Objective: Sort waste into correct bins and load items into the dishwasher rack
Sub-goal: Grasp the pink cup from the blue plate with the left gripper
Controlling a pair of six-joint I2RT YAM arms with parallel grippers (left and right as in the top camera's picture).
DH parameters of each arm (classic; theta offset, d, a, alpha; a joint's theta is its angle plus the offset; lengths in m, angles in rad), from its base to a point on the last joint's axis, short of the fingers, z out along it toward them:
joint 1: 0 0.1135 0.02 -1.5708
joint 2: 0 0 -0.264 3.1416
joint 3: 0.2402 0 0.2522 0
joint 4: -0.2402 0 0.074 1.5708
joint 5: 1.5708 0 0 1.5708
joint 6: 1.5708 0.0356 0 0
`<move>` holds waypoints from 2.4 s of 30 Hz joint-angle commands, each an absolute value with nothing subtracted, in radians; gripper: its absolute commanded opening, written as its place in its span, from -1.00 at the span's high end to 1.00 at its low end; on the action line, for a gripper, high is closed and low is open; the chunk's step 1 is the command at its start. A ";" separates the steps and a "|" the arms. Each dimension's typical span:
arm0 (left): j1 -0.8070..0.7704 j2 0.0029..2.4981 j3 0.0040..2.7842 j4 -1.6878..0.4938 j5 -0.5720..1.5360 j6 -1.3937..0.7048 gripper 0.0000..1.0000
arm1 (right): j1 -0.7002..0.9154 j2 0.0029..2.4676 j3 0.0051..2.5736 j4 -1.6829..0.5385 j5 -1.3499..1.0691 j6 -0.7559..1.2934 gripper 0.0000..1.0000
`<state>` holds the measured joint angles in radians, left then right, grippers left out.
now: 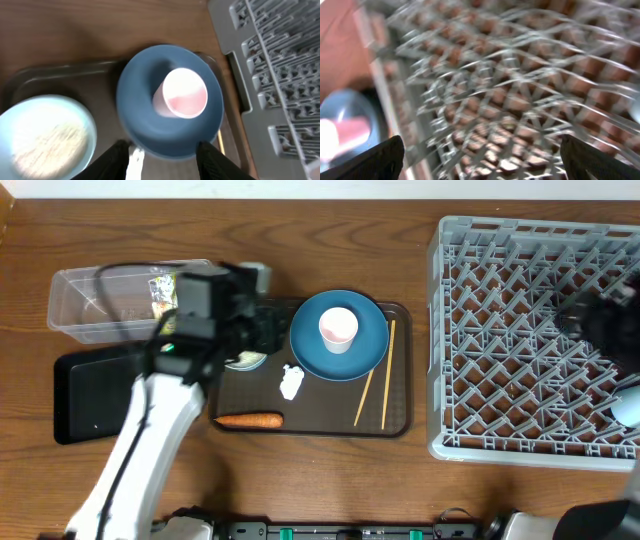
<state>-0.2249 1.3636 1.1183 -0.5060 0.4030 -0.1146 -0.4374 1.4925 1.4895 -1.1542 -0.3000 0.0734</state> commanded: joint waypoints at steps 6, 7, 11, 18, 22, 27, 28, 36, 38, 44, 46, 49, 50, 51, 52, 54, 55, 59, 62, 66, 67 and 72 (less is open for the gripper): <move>-0.328 1.620 1.128 -0.356 0.347 -0.155 0.08 | -0.192 1.491 1.482 -1.172 -0.271 0.021 -0.97; -0.336 1.643 1.128 -0.340 0.347 -0.155 0.08 | -0.177 1.491 1.481 -1.173 -0.255 0.021 -0.98; -0.360 1.723 1.128 -0.274 0.346 -0.155 0.07 | -0.139 1.491 1.481 -1.173 -0.216 0.021 -0.99; -0.365 1.796 1.128 -0.238 0.346 -0.187 0.10 | -0.131 1.491 1.481 -1.182 -0.210 0.020 -0.98; -0.365 1.805 1.128 -0.245 0.347 -0.197 0.50 | -0.131 1.491 1.481 -1.182 -0.210 0.020 -0.98; -0.364 1.773 1.128 -0.250 0.348 -0.213 0.88 | -0.131 1.491 1.481 -1.182 -0.181 0.020 -0.99; -0.364 1.763 1.128 -0.250 0.352 -0.213 0.87 | -0.132 1.491 1.481 -1.182 -0.178 0.020 -0.99; -0.289 1.589 1.128 -0.267 0.499 -0.334 0.88 | -0.132 1.493 1.481 -1.151 -0.166 0.021 -0.98; -0.249 1.552 1.128 -0.266 0.648 -0.362 0.88 | -0.132 1.501 1.481 -1.126 -0.192 0.020 -0.99; -0.142 1.529 1.128 -0.271 1.008 -0.488 0.87 | -0.123 1.564 1.481 -1.080 -0.809 -0.339 -0.98; -0.121 1.531 1.128 -0.271 1.149 -0.496 0.88 | -0.107 1.595 1.481 -1.104 -1.026 -0.476 -0.98; -0.114 1.531 1.128 -0.271 1.304 -0.495 0.87 | -0.062 1.639 1.481 -1.130 -1.201 -0.615 -0.99; -0.114 1.531 1.128 -0.271 1.342 -0.495 0.88 | -0.043 1.652 1.481 -1.130 -1.229 -0.635 -0.99; -0.114 1.531 1.128 -0.271 1.381 -0.495 0.88 | -0.022 1.664 1.481 -1.129 -1.243 -0.651 -0.98; -0.115 1.531 1.128 -0.271 1.412 -0.495 0.88 | -0.002 1.674 1.481 -1.129 -1.253 -0.663 -0.98; -0.114 1.531 1.128 -0.270 1.456 -0.495 0.88 | 0.040 1.689 1.481 -1.127 -1.264 -0.685 -0.99; -0.115 1.531 1.128 -0.269 1.472 -0.495 0.88 | 0.060 1.695 1.481 -1.121 -1.266 -0.690 -0.99; -0.114 1.531 1.128 -0.267 1.493 -0.492 0.88 | 0.147 1.702 1.481 -1.069 -1.265 -0.689 -0.96; -0.115 1.531 1.128 -0.267 1.493 -0.492 0.88 | 0.194 1.702 1.481 -1.021 -1.270 -0.673 -0.92; -0.115 1.531 1.128 -0.267 1.493 -0.492 0.88 | 0.234 1.702 1.481 -0.951 -1.269 -0.603 -0.90; -0.115 1.531 1.128 -0.267 1.493 -0.492 0.88 | 0.240 1.702 1.481 -0.939 -1.269 -0.591 -0.92; -0.114 1.531 1.128 -0.267 1.492 -0.492 0.87 | 0.265 1.702 1.481 -0.936 -1.269 -0.580 -0.92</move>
<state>-0.0925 1.5318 1.1183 -0.2684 1.4685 -0.4950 0.2234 1.6974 1.4849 -0.9405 -1.2289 -0.6132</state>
